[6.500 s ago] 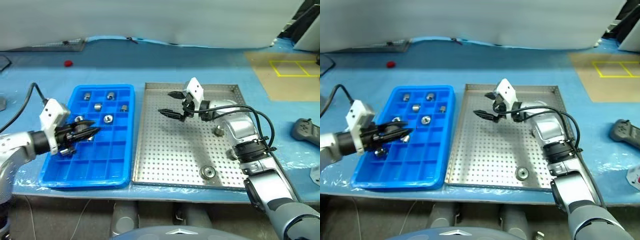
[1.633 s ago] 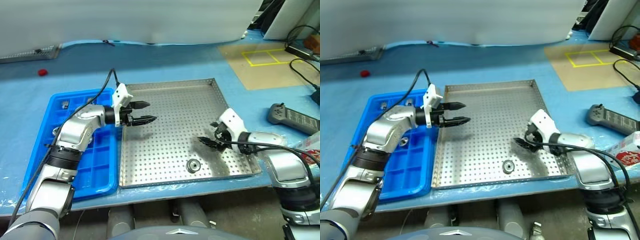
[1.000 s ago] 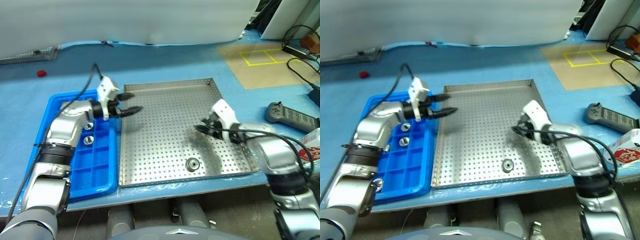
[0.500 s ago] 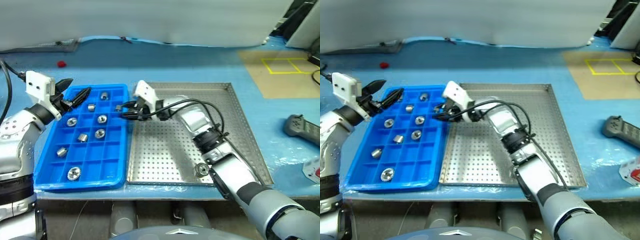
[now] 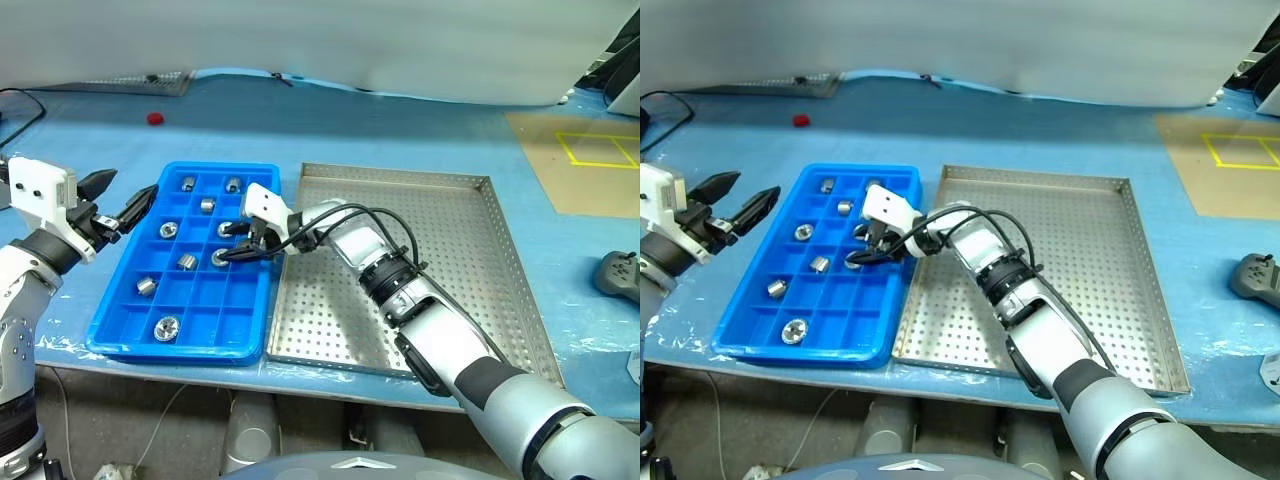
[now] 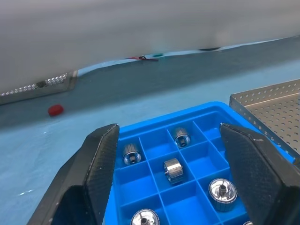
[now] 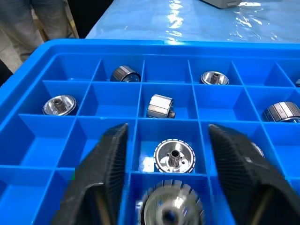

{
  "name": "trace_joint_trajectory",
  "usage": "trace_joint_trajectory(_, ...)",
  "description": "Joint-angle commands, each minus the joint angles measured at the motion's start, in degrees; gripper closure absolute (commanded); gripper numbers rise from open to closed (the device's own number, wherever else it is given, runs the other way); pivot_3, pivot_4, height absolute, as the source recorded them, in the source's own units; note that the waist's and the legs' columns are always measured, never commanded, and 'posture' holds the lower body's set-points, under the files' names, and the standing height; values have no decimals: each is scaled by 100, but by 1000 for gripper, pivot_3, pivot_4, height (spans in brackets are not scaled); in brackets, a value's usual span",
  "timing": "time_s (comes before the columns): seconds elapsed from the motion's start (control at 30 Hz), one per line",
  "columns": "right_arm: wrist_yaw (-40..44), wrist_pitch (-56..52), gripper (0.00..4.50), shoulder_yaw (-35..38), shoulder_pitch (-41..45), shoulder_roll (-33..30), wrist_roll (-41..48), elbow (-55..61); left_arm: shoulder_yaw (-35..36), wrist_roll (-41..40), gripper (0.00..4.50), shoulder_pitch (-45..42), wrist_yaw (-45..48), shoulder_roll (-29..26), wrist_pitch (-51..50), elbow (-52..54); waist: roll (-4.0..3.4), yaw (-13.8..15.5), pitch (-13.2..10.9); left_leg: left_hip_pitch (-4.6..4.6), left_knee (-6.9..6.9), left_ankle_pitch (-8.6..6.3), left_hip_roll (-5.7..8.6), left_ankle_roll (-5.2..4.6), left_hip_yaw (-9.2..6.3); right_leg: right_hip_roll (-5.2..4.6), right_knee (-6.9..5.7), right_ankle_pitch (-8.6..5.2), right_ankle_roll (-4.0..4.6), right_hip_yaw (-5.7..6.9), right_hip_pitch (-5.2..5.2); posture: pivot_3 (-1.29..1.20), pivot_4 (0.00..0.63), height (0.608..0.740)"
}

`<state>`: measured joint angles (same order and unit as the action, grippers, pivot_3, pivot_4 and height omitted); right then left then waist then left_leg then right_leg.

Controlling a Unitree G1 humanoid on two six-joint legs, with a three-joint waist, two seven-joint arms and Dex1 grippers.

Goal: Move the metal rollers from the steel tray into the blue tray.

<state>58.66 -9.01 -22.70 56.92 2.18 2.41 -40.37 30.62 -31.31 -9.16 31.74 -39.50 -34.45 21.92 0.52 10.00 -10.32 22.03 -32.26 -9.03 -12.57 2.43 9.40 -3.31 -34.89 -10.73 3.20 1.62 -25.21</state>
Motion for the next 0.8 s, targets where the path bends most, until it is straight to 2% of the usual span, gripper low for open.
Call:
trace_joint_trajectory(0.03, -59, 36, 1614, 179, -29, 25, 61, 301, -117, -39, 879, -235, 48, -107, 106, -94, 0, 3, 0, 0, 0, 0, 1, 0, 1, 0, 0, 0, 0, -1, 0, 333, 150, 740)
trace_joint_trajectory(0.23, -213, 45, 1614, 315, 45, -43, 1, 246, -262, -46, 879, -421, 107, -124, 164, -280, 0, -54, 0, 4, 2, 0, 10, 1, 9, 1, 2, 1, 1, -2, -4, 269, 150, 740)
trace_joint_trajectory(0.37, 157, -253, 1614, 335, -270, -512, 91, 773, -514, -301, 879, -650, 369, -91, 27, -357, 2, -110, 1, 6, 1, 2, 19, 3, 9, 1, 2, 1, 2, -1, -4, 201, 150, 740)
trace_joint_trajectory(0.57, 373, -1384, 1614, 506, -1259, -1826, 189, 2583, -1858, -168, 879, -1170, 1326, -60, 54, -836, 5, -171, 2, 1, -6, 2, 43, 0, 11, -7, 4, 3, -4, -9, 12, -3, 150, 740)
trace_joint_trajectory(0.8, -75, -3010, 1614, 1428, -2797, -3372, 431, 4962, -3497, 506, 879, -2332, 2439, 459, 646, -2072, 3, -509, 2, -10, -2, 23, 44, 32, 16, 4, 6, 5, -9, -21, 14, -257, 150, 740)
